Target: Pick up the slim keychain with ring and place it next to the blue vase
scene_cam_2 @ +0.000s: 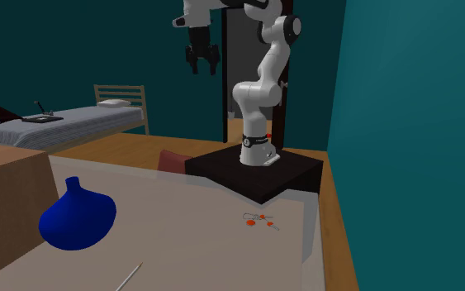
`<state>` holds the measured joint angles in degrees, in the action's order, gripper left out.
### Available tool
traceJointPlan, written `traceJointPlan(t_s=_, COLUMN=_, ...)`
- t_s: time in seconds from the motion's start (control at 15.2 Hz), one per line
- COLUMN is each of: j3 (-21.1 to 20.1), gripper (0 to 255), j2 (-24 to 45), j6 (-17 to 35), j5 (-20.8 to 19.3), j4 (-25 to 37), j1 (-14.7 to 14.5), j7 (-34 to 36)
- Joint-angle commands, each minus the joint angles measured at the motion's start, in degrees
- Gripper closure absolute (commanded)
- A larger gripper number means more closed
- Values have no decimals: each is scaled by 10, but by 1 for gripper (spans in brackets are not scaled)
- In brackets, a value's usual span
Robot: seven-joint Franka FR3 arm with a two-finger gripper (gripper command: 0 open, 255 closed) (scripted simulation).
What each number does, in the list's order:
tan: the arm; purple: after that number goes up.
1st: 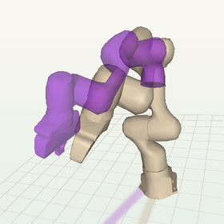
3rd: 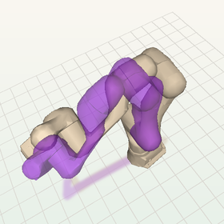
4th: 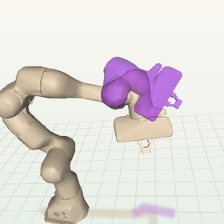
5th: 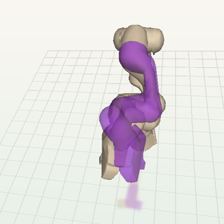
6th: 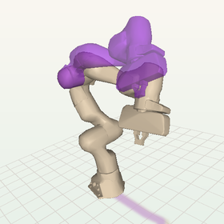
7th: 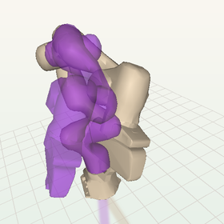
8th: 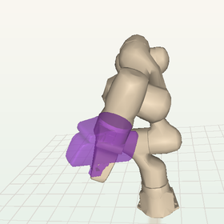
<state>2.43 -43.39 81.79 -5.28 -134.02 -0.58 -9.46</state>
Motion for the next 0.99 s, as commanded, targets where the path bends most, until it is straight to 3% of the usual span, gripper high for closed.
traceJointPlan(t_s=0.0, j3=0, gripper=0, j2=0, j6=0, j5=0, j4=0, j1=0, j7=0)
traceJointPlan(t_s=0.46, j3=-45, gripper=0, j2=-2, j6=123, j5=45, j4=-111, j1=-26, j7=53)
traceJointPlan(t_s=0.92, j3=-96, gripper=0, j2=43, j6=263, j5=90, j4=-190, j1=-60, j7=103)
